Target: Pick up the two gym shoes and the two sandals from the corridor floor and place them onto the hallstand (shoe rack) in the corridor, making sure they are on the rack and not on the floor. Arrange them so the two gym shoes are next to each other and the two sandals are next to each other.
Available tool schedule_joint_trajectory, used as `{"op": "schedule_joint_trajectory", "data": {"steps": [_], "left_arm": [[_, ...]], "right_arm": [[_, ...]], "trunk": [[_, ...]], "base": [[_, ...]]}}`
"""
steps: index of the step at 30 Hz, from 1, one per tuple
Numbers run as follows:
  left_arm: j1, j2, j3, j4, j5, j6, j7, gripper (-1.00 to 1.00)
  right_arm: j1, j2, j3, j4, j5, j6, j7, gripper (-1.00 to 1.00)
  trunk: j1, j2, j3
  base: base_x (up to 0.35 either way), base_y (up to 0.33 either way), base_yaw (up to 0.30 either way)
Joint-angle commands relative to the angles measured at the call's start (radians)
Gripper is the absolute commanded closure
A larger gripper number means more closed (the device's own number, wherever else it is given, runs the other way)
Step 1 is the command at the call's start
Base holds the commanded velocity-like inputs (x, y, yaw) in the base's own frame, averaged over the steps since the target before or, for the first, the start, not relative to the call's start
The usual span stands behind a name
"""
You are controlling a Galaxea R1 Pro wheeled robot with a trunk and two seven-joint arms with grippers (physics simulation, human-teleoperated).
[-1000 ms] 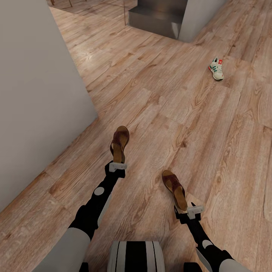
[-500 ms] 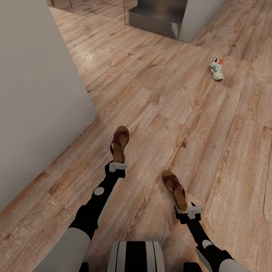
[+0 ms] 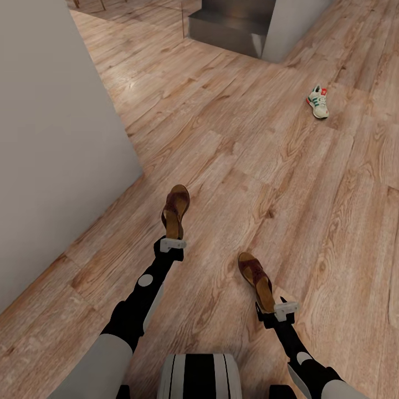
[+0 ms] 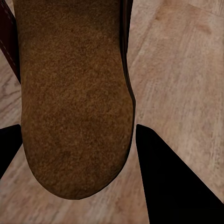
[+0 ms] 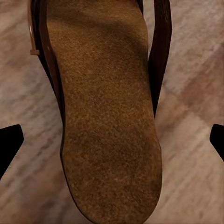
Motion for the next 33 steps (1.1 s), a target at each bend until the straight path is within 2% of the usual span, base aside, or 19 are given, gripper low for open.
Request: {"op": "schedule_joint_trajectory", "data": {"steps": [1,6,33], "left_arm": [[0.000,0.000,0.000,0.000,-0.003,0.000,0.000,1.00],[0.000,0.000,-0.001,0.000,-0.003,0.000,0.000,1.00],[0.000,0.000,-0.001,0.001,-0.003,0.000,0.000,1.00]], "right_arm": [[0.000,0.000,0.000,0.000,0.000,0.000,0.000,-1.00],[0.000,0.000,0.000,0.000,0.000,0.000,0.000,-1.00],[0.000,0.002,0.000,0.000,0.000,0.003,0.000,-1.00]], "trunk": [[0.000,0.000,0.000],[0.001,-0.001,-0.012],[0.001,-0.001,-0.012]], "base": [[0.002,0.000,0.000],[0.001,0.000,0.000],[0.000,0.000,0.000]]}}
